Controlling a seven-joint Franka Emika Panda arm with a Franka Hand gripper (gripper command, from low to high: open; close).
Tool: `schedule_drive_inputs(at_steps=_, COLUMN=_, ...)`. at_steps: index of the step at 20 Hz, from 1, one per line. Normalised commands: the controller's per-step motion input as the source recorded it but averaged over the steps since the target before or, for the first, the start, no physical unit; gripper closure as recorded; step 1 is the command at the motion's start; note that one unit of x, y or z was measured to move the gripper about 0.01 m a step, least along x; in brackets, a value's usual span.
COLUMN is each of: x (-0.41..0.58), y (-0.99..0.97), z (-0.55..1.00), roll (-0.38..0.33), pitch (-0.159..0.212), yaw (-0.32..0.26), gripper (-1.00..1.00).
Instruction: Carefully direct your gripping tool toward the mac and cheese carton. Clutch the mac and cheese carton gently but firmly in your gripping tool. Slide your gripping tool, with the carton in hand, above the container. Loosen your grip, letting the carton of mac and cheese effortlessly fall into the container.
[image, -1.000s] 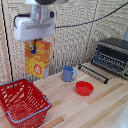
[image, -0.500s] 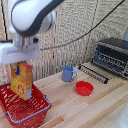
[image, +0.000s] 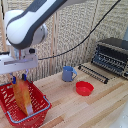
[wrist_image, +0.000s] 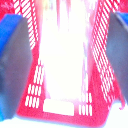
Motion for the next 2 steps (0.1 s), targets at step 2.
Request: schedule_drive_inputs(at_steps=2, x=0.096, y=-0.02, z=0.65, roll=0.012, pitch=0.191, yaw=-0.064, gripper=-1.00)
